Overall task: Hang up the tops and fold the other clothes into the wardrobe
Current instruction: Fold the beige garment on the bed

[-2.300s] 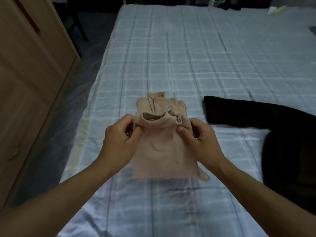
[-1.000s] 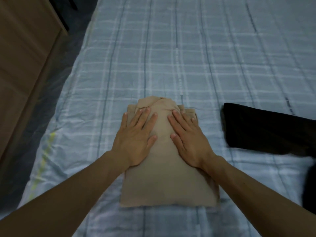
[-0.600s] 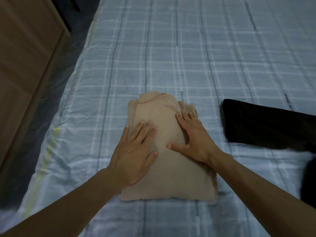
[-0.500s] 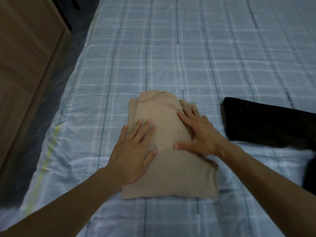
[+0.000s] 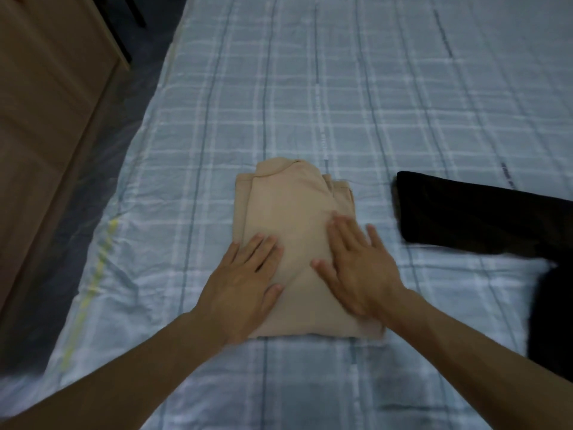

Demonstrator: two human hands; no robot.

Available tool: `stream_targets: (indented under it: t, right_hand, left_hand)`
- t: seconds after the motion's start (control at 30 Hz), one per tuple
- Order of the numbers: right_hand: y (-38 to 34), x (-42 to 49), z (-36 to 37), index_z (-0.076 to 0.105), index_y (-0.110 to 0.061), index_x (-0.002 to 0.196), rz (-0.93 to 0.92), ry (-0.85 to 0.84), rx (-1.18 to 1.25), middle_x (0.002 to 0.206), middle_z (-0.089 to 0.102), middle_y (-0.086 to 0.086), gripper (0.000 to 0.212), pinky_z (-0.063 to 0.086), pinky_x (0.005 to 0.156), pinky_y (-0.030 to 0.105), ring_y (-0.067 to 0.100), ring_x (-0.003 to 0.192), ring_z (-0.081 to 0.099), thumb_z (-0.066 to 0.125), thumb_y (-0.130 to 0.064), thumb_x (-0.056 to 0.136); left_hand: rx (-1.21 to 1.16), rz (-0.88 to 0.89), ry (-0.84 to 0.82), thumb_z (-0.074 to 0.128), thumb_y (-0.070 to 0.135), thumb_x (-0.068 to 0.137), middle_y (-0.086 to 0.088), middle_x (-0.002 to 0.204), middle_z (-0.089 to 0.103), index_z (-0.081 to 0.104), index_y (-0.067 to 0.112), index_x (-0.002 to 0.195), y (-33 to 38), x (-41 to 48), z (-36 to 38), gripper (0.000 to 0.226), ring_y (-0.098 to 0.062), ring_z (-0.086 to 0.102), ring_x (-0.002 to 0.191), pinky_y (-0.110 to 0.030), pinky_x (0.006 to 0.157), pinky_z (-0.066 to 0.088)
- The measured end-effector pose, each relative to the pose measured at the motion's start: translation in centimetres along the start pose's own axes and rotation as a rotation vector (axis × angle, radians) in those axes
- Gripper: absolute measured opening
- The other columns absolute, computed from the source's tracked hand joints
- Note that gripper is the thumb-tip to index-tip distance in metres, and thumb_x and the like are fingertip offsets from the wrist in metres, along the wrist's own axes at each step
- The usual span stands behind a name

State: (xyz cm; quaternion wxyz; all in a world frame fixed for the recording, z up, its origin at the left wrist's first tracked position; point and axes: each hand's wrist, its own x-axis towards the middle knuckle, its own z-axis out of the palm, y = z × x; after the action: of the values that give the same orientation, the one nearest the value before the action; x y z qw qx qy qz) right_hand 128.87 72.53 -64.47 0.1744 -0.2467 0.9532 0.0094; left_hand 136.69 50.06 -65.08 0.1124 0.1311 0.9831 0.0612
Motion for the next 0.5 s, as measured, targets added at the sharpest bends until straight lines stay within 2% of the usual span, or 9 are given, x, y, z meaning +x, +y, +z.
stream_targets:
  t: [0.07, 0.1, 0.17, 0.23, 0.3, 0.37, 0.43, 0.47, 0.5]
  right_hand:
    - [0.2, -0.2, -0.9, 0.01, -0.003, 0.156, 0.239, -0.024, 0.086, 0.165, 0.006, 0.014, 0.086, 0.002, 0.123, 0.047, 0.026, 0.153, -0.001, 0.011, -0.064, 0.096]
    - [0.1, -0.5, -1.2, 0.013, -0.001, 0.154, 0.269, -0.002, 0.119, 0.164, 0.009, 0.016, 0.083, 0.004, 0.123, 0.047, 0.027, 0.153, 0.002, 0.015, -0.061, 0.097]
    - [-0.6, -1.4, -1.5, 0.026, -0.001, 0.149, 0.181, 0.105, 0.13, 0.161, 0.021, 0.017, 0.074, 0.014, 0.122, 0.046, 0.029, 0.151, 0.014, 0.025, -0.055, 0.099]
    - [-1.6, -2.8, -1.9, 0.045, -0.004, 0.133, -0.006, 0.217, 0.175, 0.146, 0.04, 0.015, 0.057, 0.029, 0.113, 0.043, 0.032, 0.137, 0.037, 0.037, -0.048, 0.098]
    - [-2.4, -4.4, -1.6, 0.052, -0.005, 0.127, -0.184, 0.275, 0.222, 0.139, 0.047, 0.012, 0.05, 0.035, 0.11, 0.04, 0.031, 0.129, 0.046, 0.049, -0.045, 0.096]
    - [-2.8, -6.4, -0.6, 0.049, -0.004, 0.139, -0.277, 0.235, 0.222, 0.15, 0.042, 0.014, 0.066, 0.029, 0.118, 0.041, 0.03, 0.14, 0.038, 0.059, -0.049, 0.091]
    - [-2.8, -8.1, 0.8, 0.034, -0.008, 0.152, -0.289, 0.109, 0.167, 0.161, 0.026, 0.011, 0.089, 0.021, 0.122, 0.044, 0.026, 0.15, 0.021, 0.065, -0.057, 0.084]
    - [-2.8, -8.7, 1.4, 0.03, -0.01, 0.154, -0.279, 0.08, 0.126, 0.162, 0.022, 0.009, 0.094, 0.022, 0.122, 0.045, 0.025, 0.151, 0.019, 0.069, -0.054, 0.081]
    - [-2.7, -9.0, 1.7, 0.032, -0.01, 0.153, -0.271, 0.096, 0.098, 0.161, 0.026, 0.011, 0.092, 0.028, 0.119, 0.047, 0.027, 0.149, 0.024, 0.075, -0.042, 0.079]
  left_hand:
    - [0.011, -0.02, -0.034, 0.013, 0.05, 0.098, -0.004, 0.164, 0.023, 0.028, 0.015, 0.156, -0.1, -0.9, 0.2, 0.07, -0.023, 0.018, 0.152, -0.044, 0.123, 0.013]
    - [0.016, -0.032, -0.044, 0.008, 0.052, 0.097, -0.003, 0.165, 0.018, 0.024, 0.016, 0.158, -0.1, -1.2, 0.3, 0.072, -0.022, 0.014, 0.153, -0.043, 0.124, 0.008]
    - [-0.001, -0.044, -0.051, -0.001, 0.055, 0.094, -0.002, 0.167, 0.012, 0.018, 0.017, 0.159, 0.1, -1.7, 0.2, 0.077, -0.02, 0.007, 0.154, -0.038, 0.123, -0.001]
    - [-0.054, -0.03, -0.036, -0.001, 0.06, 0.092, -0.002, 0.167, 0.013, 0.019, 0.017, 0.159, 0.5, -2.5, 0.1, 0.081, -0.019, 0.008, 0.154, -0.036, 0.123, -0.004]
    - [-0.102, 0.003, -0.008, 0.01, 0.069, 0.092, -0.003, 0.165, 0.022, 0.027, 0.017, 0.157, 1.1, -3.5, -0.2, 0.085, -0.02, 0.016, 0.153, -0.038, 0.124, 0.004]
    - [-0.101, 0.066, 0.036, 0.031, 0.075, 0.089, -0.007, 0.16, 0.034, 0.037, 0.014, 0.153, 1.6, -4.8, -0.1, 0.089, -0.025, 0.031, 0.148, -0.044, 0.122, 0.02]
    - [-0.037, 0.123, 0.028, 0.056, 0.069, 0.083, -0.01, 0.155, 0.042, 0.041, 0.012, 0.151, 1.9, -5.8, 0.1, 0.089, -0.028, 0.04, 0.143, -0.045, 0.118, 0.03]
    - [-0.005, 0.128, 0.022, 0.067, 0.062, 0.079, -0.011, 0.152, 0.046, 0.045, 0.012, 0.148, 2.0, -6.1, 0.2, 0.089, -0.029, 0.045, 0.139, -0.044, 0.115, 0.036]
    - [0.015, 0.125, 0.029, 0.075, 0.055, 0.076, -0.011, 0.146, 0.052, 0.051, 0.011, 0.144, 2.1, -6.3, 0.2, 0.084, -0.029, 0.052, 0.133, -0.043, 0.11, 0.043]
